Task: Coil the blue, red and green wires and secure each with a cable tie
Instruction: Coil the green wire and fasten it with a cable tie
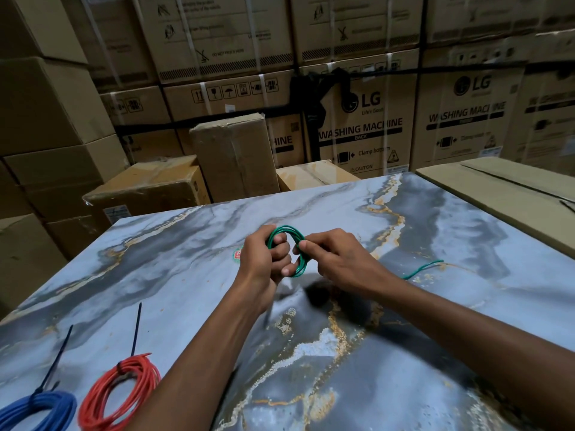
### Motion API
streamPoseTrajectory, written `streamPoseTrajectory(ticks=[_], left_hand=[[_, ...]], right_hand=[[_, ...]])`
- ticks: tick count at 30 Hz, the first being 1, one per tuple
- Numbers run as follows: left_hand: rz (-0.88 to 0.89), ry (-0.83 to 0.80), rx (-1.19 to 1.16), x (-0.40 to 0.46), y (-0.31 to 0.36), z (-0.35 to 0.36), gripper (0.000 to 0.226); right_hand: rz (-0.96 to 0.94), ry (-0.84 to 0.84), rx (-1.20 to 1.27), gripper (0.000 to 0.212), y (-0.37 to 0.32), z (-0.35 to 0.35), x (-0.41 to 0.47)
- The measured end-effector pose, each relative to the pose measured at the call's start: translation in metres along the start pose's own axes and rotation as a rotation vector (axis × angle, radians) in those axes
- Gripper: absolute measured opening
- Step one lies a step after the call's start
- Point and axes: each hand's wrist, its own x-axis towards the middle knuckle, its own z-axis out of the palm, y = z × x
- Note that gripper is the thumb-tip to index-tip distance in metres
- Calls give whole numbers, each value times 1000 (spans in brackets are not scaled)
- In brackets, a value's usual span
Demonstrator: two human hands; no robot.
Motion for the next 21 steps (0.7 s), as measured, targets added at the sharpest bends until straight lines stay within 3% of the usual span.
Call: streamPoseTrajectory(ticks=[6, 12, 21], left_hand=[[1, 4, -71, -2, 2, 3, 37], [16, 68, -109, 2, 5, -3, 39], [-11, -46, -181, 3, 10, -6, 39]], right_hand=[[27, -12, 159, 33, 0, -3, 1], [-32, -41, -64, 39, 1, 5, -4], [88, -65, 260, 44, -2, -8, -2]])
